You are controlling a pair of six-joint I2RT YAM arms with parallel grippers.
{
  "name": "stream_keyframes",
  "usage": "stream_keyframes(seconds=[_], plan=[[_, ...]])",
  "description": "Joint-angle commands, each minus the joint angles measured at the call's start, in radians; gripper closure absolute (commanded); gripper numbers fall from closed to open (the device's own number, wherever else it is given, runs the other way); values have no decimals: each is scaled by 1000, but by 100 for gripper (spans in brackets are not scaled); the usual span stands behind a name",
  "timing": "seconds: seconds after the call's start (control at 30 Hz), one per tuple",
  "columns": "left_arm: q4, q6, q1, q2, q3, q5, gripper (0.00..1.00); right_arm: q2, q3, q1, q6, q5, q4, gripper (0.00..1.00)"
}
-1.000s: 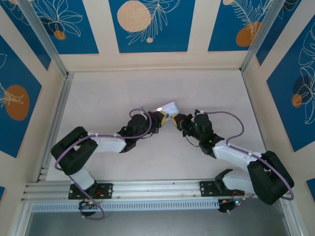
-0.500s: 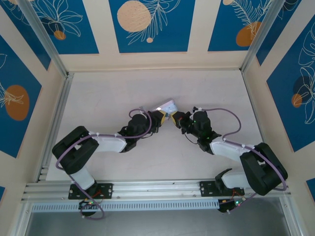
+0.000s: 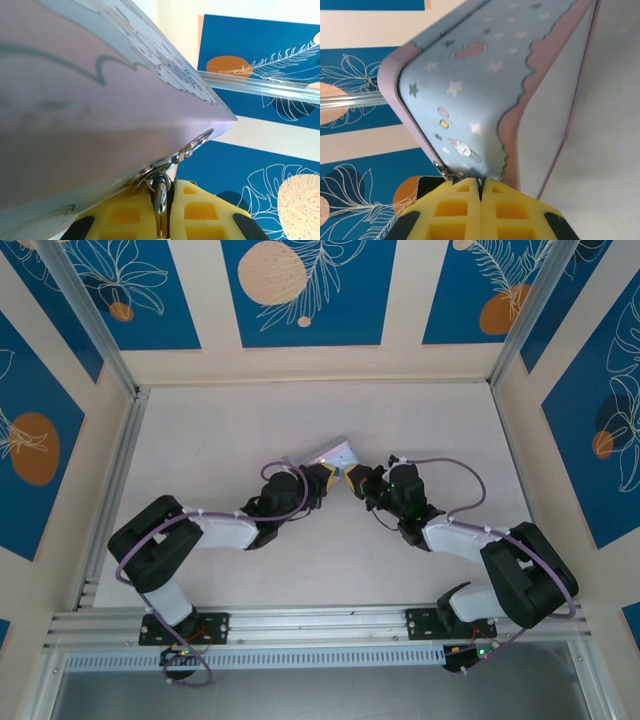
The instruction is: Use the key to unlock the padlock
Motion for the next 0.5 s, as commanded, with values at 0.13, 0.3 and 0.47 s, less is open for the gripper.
stream_keyframes(seconds=[0.13,0.3,0.47], plan=[[137,-16,-56,16,66,110,100,63,103,72,-47,-125,-31,100],[133,-12,-56,14,57,108,100,81,83,71,-34,-122,-17,100],[125,6,-56,16,39,109,100,75,67,63,-28,-118,-28,100]])
